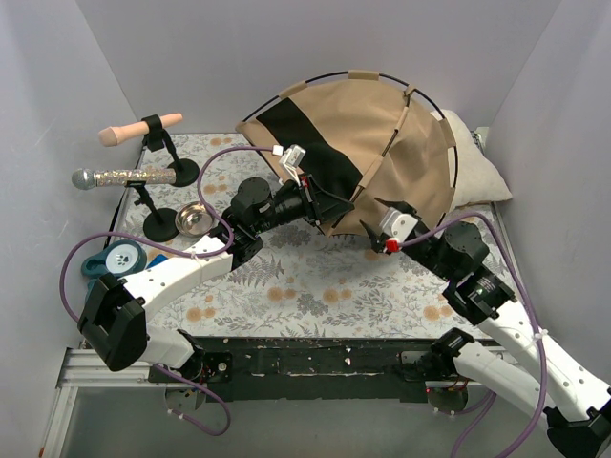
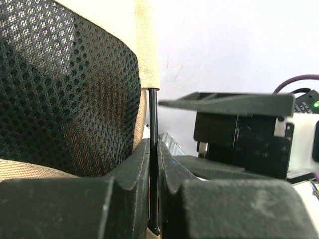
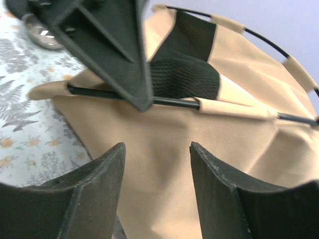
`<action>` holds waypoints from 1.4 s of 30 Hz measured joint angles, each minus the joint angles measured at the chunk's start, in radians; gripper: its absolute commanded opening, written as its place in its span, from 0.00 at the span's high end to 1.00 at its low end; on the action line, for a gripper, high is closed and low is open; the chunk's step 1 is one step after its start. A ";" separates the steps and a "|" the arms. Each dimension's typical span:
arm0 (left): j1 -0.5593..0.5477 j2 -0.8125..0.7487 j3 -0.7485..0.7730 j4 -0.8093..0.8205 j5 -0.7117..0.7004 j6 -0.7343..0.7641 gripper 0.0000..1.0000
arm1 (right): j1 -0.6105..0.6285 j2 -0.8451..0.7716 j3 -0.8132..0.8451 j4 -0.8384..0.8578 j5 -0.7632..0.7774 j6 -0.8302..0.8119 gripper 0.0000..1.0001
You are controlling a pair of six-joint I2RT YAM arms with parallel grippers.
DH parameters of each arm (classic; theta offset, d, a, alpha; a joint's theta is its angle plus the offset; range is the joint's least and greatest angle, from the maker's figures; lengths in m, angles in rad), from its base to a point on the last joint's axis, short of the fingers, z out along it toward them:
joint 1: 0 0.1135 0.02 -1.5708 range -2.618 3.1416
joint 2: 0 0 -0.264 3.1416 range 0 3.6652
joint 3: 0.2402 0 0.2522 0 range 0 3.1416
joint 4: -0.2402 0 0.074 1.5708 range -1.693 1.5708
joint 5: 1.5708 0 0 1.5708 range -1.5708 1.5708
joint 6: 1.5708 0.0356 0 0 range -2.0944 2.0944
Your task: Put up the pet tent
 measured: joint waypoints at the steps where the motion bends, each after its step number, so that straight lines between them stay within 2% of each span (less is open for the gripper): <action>1: 0.000 0.000 0.000 0.000 0.001 -0.001 1.00 | 0.000 -0.006 -0.011 0.004 -0.033 -0.013 0.42; 5: 0.000 0.000 0.000 0.000 0.006 -0.004 1.00 | 0.000 0.015 -0.040 0.022 -0.171 -0.072 0.43; 9: 0.000 0.000 0.000 0.000 0.007 -0.003 1.00 | 0.000 0.067 -0.040 0.024 -0.252 -0.104 0.38; 11: 0.000 0.000 0.000 0.000 0.008 -0.003 1.00 | 0.000 0.089 -0.040 0.024 -0.278 -0.129 0.39; 18: 0.000 0.000 -0.001 0.000 0.009 -0.003 1.00 | 0.000 0.144 -0.040 0.068 -0.267 -0.198 0.95; 19: 0.000 0.000 -0.002 0.000 0.009 -0.003 1.00 | 0.000 0.148 -0.040 0.079 -0.263 -0.201 0.99; 31: 0.002 -0.002 -0.031 0.027 -0.005 0.013 1.00 | 0.001 0.138 -0.040 0.100 -0.246 -0.142 0.99; 42: -0.001 -0.023 -0.068 0.058 -0.010 0.062 1.00 | 0.001 0.071 -0.036 -0.005 -0.274 -0.025 0.99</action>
